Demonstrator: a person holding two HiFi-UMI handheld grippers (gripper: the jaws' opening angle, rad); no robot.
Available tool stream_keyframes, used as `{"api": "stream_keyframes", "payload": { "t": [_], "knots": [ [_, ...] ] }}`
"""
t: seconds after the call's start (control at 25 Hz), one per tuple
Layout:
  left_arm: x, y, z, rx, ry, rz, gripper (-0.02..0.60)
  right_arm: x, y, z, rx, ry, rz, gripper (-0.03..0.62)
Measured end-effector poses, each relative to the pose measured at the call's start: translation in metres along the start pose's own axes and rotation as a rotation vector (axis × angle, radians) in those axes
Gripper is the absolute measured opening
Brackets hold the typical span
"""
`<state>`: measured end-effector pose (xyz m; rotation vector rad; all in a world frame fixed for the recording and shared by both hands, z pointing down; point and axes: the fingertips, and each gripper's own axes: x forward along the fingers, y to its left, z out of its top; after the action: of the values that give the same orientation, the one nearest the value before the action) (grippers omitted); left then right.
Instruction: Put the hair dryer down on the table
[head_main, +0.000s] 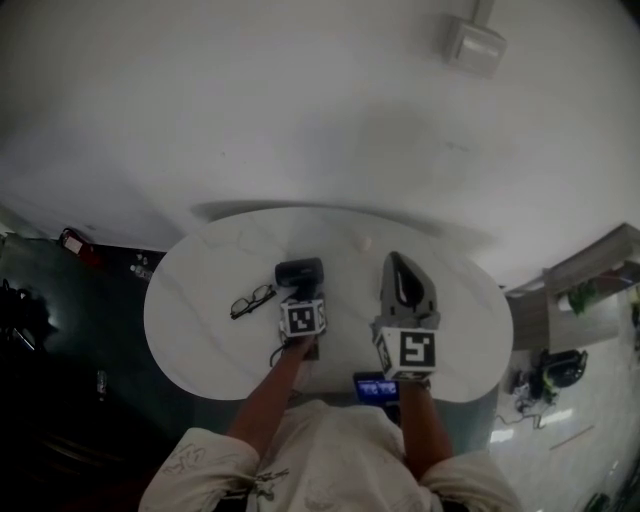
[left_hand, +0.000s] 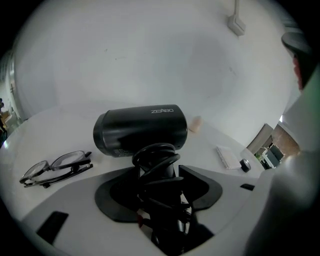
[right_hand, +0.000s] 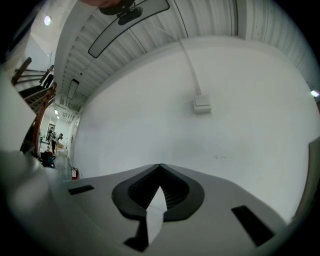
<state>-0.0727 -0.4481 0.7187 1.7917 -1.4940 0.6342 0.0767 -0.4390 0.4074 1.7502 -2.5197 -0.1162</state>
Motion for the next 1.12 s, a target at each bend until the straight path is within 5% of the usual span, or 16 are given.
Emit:
{"api": "stream_keyframes", "payload": {
  "t": [0.4,0.64,0.88,1.12],
  "knots": [
    [0.001,0.004,-0.001,-0.051,0.023,-0.027,0.250,-0.004,0.002,0.006,-0.020,-0.023,0.002,-0.003],
    [0.001,-0.013,-0.007,-0.110,0.059,-0.119,0.299,-0.007,0.003,0.004,-0.014,-0.013,0.001,-0.003],
    [-0.016,-0.012,0.003,-0.103,0.004,-0.129,0.298,-0.009,0.007,0.007,-0.018,-0.022,0.012,-0.003],
    [-0.064,-0.023,0.044,-0.048,-0.187,-0.158,0.296,-0.010,0.007,0.012,-0.011,-0.034,0.013,-0.003]
  ]
}}
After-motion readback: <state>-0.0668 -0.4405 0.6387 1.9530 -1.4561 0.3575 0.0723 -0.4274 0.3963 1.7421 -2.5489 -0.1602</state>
